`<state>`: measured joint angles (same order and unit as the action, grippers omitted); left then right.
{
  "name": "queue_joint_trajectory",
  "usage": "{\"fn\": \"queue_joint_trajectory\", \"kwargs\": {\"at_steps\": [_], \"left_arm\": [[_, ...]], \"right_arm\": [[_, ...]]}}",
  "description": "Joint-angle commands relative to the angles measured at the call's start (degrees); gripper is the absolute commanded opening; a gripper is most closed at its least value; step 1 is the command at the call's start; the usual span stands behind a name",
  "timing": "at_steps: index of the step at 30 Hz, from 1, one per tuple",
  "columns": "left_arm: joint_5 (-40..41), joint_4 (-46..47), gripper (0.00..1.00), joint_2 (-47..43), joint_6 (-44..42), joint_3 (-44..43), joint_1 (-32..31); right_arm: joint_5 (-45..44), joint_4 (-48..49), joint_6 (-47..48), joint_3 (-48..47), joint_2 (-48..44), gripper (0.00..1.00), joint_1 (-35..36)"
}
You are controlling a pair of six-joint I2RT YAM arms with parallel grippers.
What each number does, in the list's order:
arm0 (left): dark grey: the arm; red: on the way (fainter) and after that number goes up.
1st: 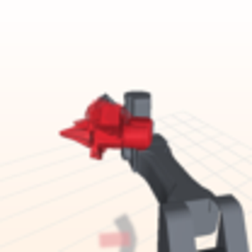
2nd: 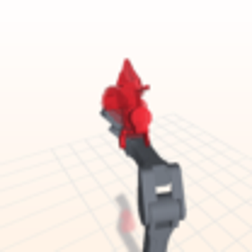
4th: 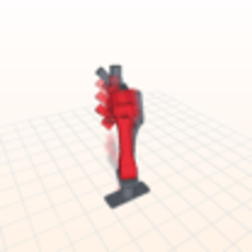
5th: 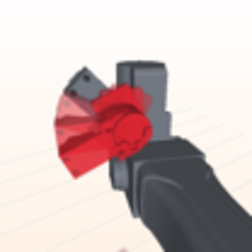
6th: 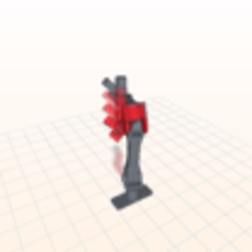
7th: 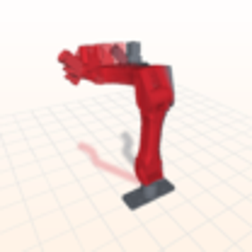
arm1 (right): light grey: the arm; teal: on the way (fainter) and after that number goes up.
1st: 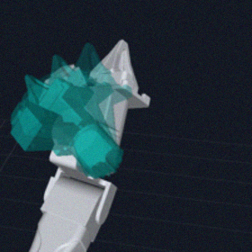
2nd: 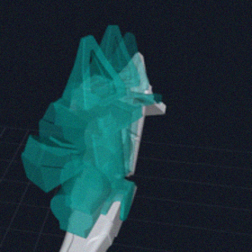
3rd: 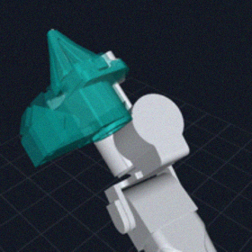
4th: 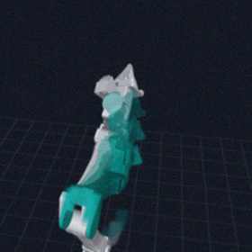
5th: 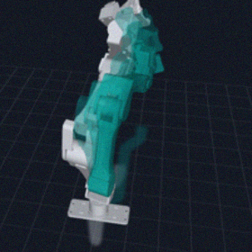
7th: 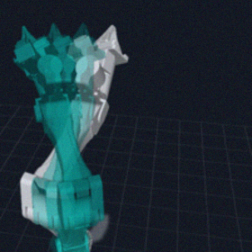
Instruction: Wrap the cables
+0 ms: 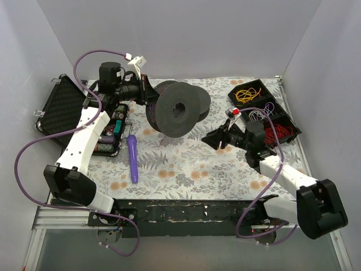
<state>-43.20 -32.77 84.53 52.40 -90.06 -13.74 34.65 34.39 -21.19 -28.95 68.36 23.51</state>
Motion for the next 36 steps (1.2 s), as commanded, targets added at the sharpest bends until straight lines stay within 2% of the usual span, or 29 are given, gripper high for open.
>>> {"fn": "queue_joint_trajectory", "kwargs": {"at_steps": [1,7,8,10,13,17,21,23,28,33,36], "left_arm": [[-4.61,-1.14,0.00,-2.71,-2.82,1.82,-0.06],[-6.81,-3.87,0.00,-1.48,-6.34,6.12,-0.06],[-6.11,-4.22,0.00,-1.30,-7.04,6.65,-0.24],[-4.01,-4.67,0.00,-1.04,-7.05,7.96,-0.68],[-1.98,-3.88,0.00,-0.60,-4.34,10.16,-0.68],[0.66,-0.45,0.00,-1.65,1.38,12.80,-0.76],[2.77,0.34,0.00,-2.18,4.99,13.86,-0.68],[3.38,0.43,0.00,-2.18,6.04,14.73,-0.76],[2.33,1.04,0.00,-2.27,7.62,17.46,-0.68],[-0.21,2.80,0.00,-2.27,10.52,18.69,-0.76],[-0.31,3.24,0.00,-2.00,11.32,18.87,-0.68]], "right_arm": [[-1.78,-16.87,9.49,-4.01,-6.91,0.61,-3.90],[-7.83,-33.23,15.38,-11.81,-13.77,0.66,-5.84],[-8.28,-36.29,16.78,-14.18,-14.13,0.72,-5.84],[-6.63,-38.69,18.19,-17.88,-14.30,0.75,-4.97],[-5.65,-36.78,20.56,-20.79,-13.87,0.76,2.65],[-16.08,-39.56,25.84,-26.32,-8.53,0.82,18.74],[-18.92,-42.83,26.29,-33.70,-0.09,0.87,26.31],[-18.84,-42.04,27.08,-35.03,2.82,0.87,27.73],[-12.34,-41.24,30.06,-37.84,7.75,0.89,27.82],[-13.65,-43.00,31.38,-39.60,11.88,0.91,27.82],[-10.68,-43.62,31.13,-40.57,14.78,0.91,27.82]]}}
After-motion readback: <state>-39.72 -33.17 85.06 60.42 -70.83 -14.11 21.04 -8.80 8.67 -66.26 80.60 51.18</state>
